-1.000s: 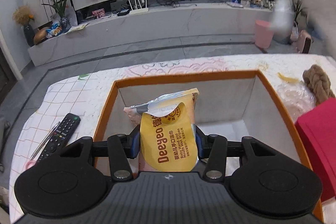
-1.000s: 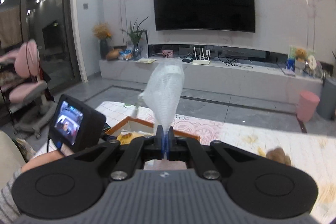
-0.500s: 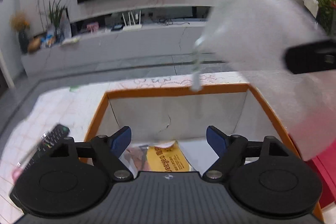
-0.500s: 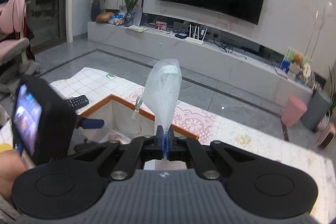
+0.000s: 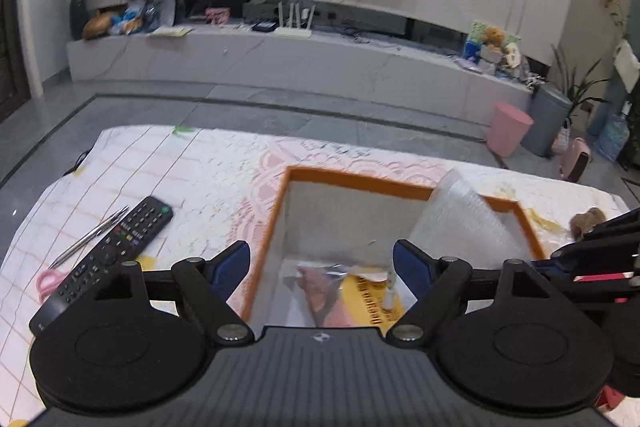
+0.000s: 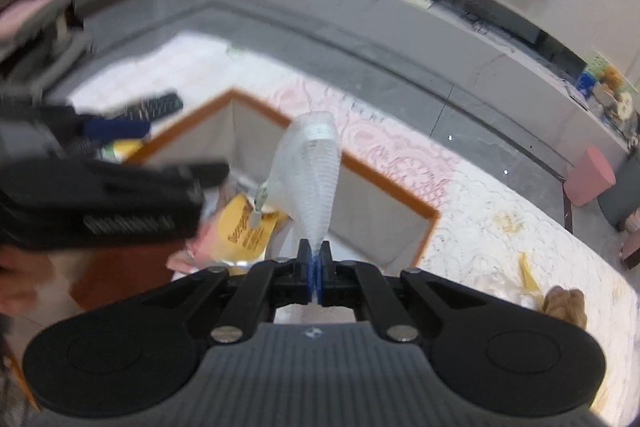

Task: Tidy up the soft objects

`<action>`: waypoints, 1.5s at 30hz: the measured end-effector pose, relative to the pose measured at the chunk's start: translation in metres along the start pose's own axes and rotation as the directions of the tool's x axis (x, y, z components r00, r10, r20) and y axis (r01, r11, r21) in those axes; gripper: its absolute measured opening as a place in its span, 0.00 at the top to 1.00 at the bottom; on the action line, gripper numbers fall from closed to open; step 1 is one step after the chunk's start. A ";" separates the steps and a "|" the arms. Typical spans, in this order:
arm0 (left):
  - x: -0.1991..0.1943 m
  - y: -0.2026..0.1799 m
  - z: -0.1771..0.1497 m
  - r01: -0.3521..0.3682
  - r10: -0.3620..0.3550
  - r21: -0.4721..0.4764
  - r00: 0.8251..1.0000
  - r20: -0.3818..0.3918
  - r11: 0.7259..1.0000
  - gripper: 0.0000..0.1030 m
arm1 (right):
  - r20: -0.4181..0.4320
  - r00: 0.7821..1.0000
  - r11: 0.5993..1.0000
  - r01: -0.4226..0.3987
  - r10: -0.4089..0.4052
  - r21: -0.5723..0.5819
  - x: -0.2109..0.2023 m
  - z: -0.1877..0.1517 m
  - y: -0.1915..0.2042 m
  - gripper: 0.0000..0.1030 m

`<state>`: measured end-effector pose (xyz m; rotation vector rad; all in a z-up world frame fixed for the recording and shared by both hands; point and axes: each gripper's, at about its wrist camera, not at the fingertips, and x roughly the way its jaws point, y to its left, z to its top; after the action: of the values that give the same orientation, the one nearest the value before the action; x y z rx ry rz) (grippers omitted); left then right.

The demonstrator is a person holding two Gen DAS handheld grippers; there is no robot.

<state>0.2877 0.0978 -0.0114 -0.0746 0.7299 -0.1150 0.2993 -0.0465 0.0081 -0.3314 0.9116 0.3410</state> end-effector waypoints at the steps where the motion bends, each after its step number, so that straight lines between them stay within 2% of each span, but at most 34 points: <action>1: 0.001 0.001 -0.003 -0.013 0.013 -0.002 1.000 -0.009 1.000 0.08 | -0.021 1.000 1.000 0.004 -0.004 -0.006 0.008 0.003 0.001 1.00; 5: 0.004 0.003 -0.007 -0.029 0.030 0.013 0.999 -0.035 0.999 0.08 | -0.103 0.994 0.999 0.041 -0.044 -0.034 0.039 0.014 0.003 1.00; 8: 0.004 0.008 -0.006 -0.026 0.026 0.003 0.999 -0.035 1.000 0.08 | -0.153 0.986 0.993 0.055 -0.071 -0.108 0.060 0.018 0.012 1.00; 13: 0.002 0.018 -0.003 -0.006 0.006 -0.023 0.999 -0.032 1.000 0.08 | -0.272 0.959 0.987 0.042 -0.083 -0.154 0.097 0.019 0.022 1.00; 16: 0.005 0.021 -0.004 -0.013 0.012 -0.027 0.999 -0.046 1.000 0.08 | -0.299 0.949 0.987 0.054 -0.098 -0.151 0.112 0.021 0.021 1.00; 25: 0.006 0.027 -0.005 -0.019 0.017 -0.047 0.998 -0.062 0.999 0.08 | -0.326 0.940 0.991 0.071 -0.105 -0.114 0.132 0.017 0.016 0.99; 26: 0.007 0.027 -0.005 -0.019 0.016 -0.044 0.998 -0.063 0.999 0.08 | -0.322 0.940 0.991 0.077 -0.111 -0.114 0.132 0.018 0.016 0.96; 28: 0.007 0.027 -0.005 -0.021 0.019 -0.040 0.998 -0.063 0.999 0.08 | -0.309 0.944 0.991 0.088 -0.115 -0.101 0.128 0.020 0.014 0.80; 29: 0.007 0.027 -0.005 -0.024 0.021 -0.041 0.998 -0.062 0.999 0.08 | -0.301 0.947 0.992 0.090 -0.114 -0.093 0.125 0.021 0.014 0.64; 30: 0.006 0.027 -0.004 -0.023 0.020 -0.043 0.998 -0.059 0.999 0.08 | -0.290 0.950 0.992 0.090 -0.112 -0.088 0.122 0.022 0.014 0.60; 32: 0.004 0.028 -0.003 -0.017 0.015 -0.045 0.998 -0.054 0.999 0.08 | -0.271 0.957 0.992 0.085 -0.107 -0.092 0.114 0.023 0.014 0.60; 35: 0.002 0.028 -0.001 -0.027 0.024 -0.060 0.998 -0.059 0.998 0.08 | -0.235 0.970 0.997 0.046 -0.061 -0.068 0.096 0.024 0.014 0.53; 37: -0.001 0.025 0.000 -0.018 0.015 -0.058 0.999 -0.039 0.998 0.08 | -0.202 0.978 0.998 0.048 -0.055 -0.039 0.084 0.024 0.014 0.50; 41: -0.005 0.023 0.002 -0.019 0.018 -0.048 1.000 -0.022 0.999 0.08 | -0.130 0.991 0.999 0.023 -0.017 0.049 0.062 0.026 0.005 0.42; 42: -0.005 0.022 0.002 -0.019 0.018 -0.046 1.000 -0.024 0.999 0.08 | -0.103 0.995 0.997 0.020 -0.013 0.069 0.055 0.027 0.003 0.37; 45: -0.006 0.019 0.002 -0.024 0.023 -0.035 0.999 -0.025 0.999 0.08 | -0.066 0.998 0.998 0.016 -0.011 0.067 0.036 0.026 0.001 0.33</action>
<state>0.2863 0.1177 -0.0083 -0.0985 0.7576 -0.0809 0.3376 -0.0290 -0.0062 -0.2875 0.9829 0.2873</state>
